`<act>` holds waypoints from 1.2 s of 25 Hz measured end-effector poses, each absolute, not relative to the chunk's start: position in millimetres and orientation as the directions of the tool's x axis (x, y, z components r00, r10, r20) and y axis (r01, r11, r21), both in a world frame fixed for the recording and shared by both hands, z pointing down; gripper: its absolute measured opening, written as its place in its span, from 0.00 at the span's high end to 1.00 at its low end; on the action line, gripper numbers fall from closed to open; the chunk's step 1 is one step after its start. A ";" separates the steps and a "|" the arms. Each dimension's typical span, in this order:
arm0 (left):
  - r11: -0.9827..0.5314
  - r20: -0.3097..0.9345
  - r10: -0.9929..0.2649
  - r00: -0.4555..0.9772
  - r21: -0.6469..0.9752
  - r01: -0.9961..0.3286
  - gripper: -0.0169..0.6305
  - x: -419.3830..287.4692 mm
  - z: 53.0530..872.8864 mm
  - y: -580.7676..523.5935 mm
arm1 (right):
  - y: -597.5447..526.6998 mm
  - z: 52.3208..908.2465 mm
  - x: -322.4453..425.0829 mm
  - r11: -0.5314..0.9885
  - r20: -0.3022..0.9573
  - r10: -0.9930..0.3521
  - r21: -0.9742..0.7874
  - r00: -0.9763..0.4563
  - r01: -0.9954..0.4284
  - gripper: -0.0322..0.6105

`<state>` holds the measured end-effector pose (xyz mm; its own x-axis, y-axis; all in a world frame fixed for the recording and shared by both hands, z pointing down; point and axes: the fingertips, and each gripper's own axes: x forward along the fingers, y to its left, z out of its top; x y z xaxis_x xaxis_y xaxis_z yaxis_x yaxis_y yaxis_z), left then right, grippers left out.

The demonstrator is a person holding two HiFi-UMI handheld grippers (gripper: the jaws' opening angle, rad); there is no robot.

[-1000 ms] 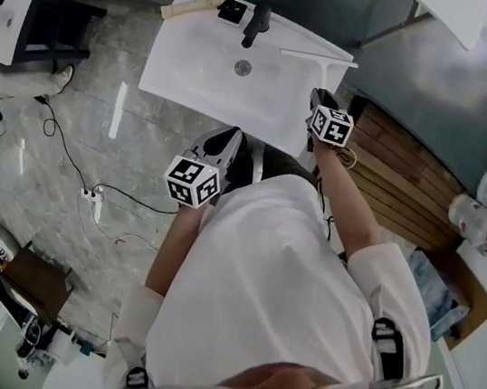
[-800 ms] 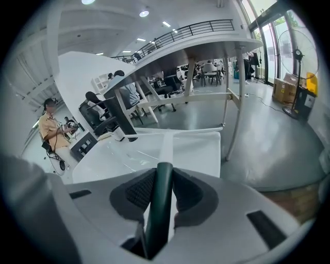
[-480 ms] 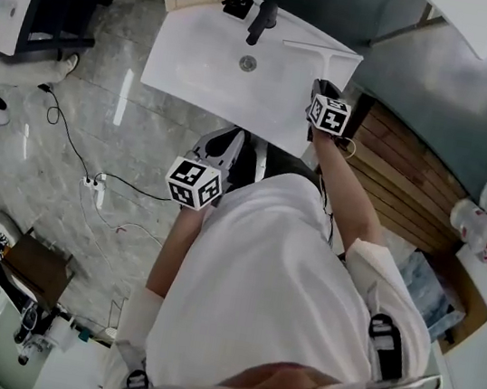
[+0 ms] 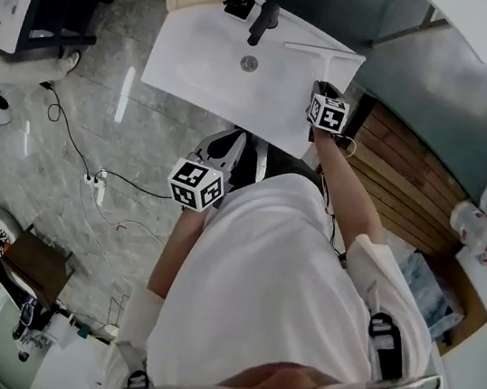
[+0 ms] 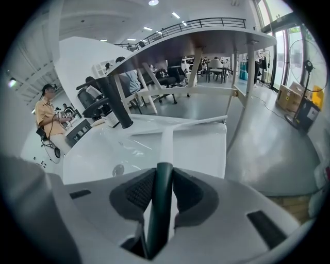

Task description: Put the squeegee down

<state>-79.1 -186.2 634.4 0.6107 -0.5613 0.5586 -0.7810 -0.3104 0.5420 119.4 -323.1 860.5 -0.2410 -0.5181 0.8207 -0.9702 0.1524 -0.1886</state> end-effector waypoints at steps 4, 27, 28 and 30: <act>-0.300 0.564 -0.558 0.609 0.546 -0.782 0.97 -79.7 636.6 -186.7 | -322.6 865.9 118.9 0.154 0.823 -0.511 -0.195 -0.247 -0.969 0.79; -0.309 0.552 -0.550 0.627 0.563 -0.766 0.97 -69.4 637.7 -192.1 | -320.1 863.8 111.8 0.231 0.826 -0.494 -0.175 -0.271 -0.957 0.55; -0.310 0.550 -0.552 0.626 0.562 -0.767 0.97 -70.0 637.5 -192.4 | -319.7 862.6 111.1 0.235 0.824 -0.496 -0.176 -0.273 -0.956 0.55; -0.312 0.548 -0.556 0.625 0.559 -0.768 0.97 -71.6 635.9 -192.2 | -318.8 858.4 108.8 0.249 0.821 -0.498 -0.172 -0.278 -0.953 0.55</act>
